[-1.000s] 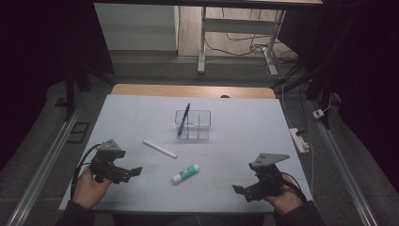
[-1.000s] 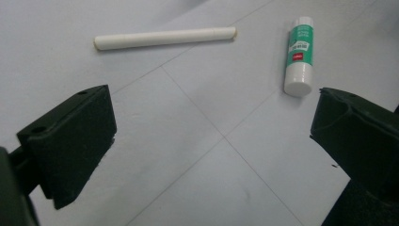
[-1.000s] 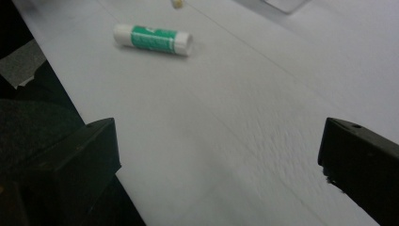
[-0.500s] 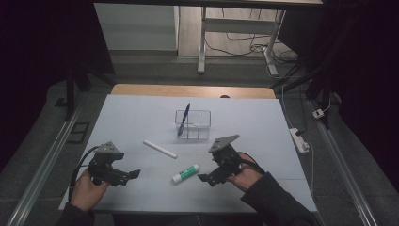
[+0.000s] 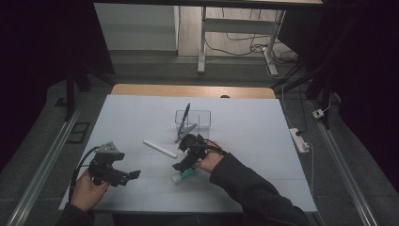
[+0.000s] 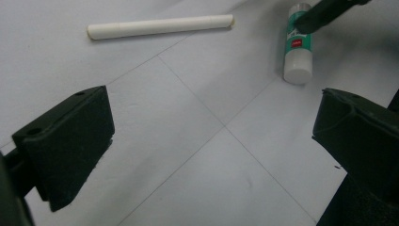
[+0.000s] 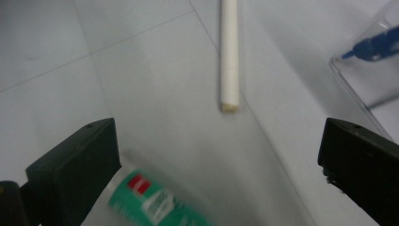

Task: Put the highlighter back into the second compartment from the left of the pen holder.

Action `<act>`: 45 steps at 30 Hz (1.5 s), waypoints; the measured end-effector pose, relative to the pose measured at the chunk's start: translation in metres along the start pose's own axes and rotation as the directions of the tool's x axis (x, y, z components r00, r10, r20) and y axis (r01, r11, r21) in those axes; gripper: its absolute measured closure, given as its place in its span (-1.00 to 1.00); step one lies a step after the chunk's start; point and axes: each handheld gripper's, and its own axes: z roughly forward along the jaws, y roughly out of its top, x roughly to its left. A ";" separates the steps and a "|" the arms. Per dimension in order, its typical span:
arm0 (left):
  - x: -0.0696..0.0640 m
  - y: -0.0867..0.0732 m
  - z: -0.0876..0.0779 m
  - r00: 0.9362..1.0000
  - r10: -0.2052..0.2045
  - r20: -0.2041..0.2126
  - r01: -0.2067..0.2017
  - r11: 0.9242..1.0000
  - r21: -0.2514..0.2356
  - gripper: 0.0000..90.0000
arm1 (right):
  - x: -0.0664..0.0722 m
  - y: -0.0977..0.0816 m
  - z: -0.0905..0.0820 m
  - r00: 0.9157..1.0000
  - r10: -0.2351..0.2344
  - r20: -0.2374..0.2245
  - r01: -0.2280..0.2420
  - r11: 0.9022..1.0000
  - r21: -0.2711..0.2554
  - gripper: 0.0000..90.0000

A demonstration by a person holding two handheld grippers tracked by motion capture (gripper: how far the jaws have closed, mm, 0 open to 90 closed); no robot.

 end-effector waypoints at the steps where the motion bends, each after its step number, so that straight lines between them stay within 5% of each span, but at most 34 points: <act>1: 0.000 0.000 0.000 1.000 0.001 0.001 -0.001 1.000 0.000 -1.00 | -0.001 0.003 0.005 1.000 0.001 0.007 -0.001 1.000 0.009 -1.00; 7: 0.001 0.000 0.000 1.000 -0.006 0.005 0.006 1.000 -0.003 -1.00 | -0.008 0.015 0.030 1.000 0.012 -0.012 -0.011 0.998 0.058 -1.00; 15: 0.001 -0.001 0.001 1.000 -0.003 0.004 0.003 1.000 0.003 -1.00 | -0.013 0.026 0.048 0.999 -0.040 0.020 0.038 0.996 0.080 -0.53; 25: 0.000 -0.001 0.001 1.000 0.000 -0.003 0.000 1.000 0.003 -1.00 | -0.007 0.031 0.045 0.995 -0.103 0.020 0.101 0.992 0.072 0.74; 35: 0.002 0.000 0.001 1.000 0.001 0.012 -0.001 1.000 -0.025 -0.99 | -0.010 0.029 0.042 1.000 -0.015 -0.001 0.015 0.999 0.052 0.76; 45: 0.001 0.013 -0.007 0.999 -0.038 0.011 0.039 0.993 -0.113 -1.00 | -0.003 0.024 0.001 0.999 -0.049 -0.011 0.048 0.992 -0.115 0.76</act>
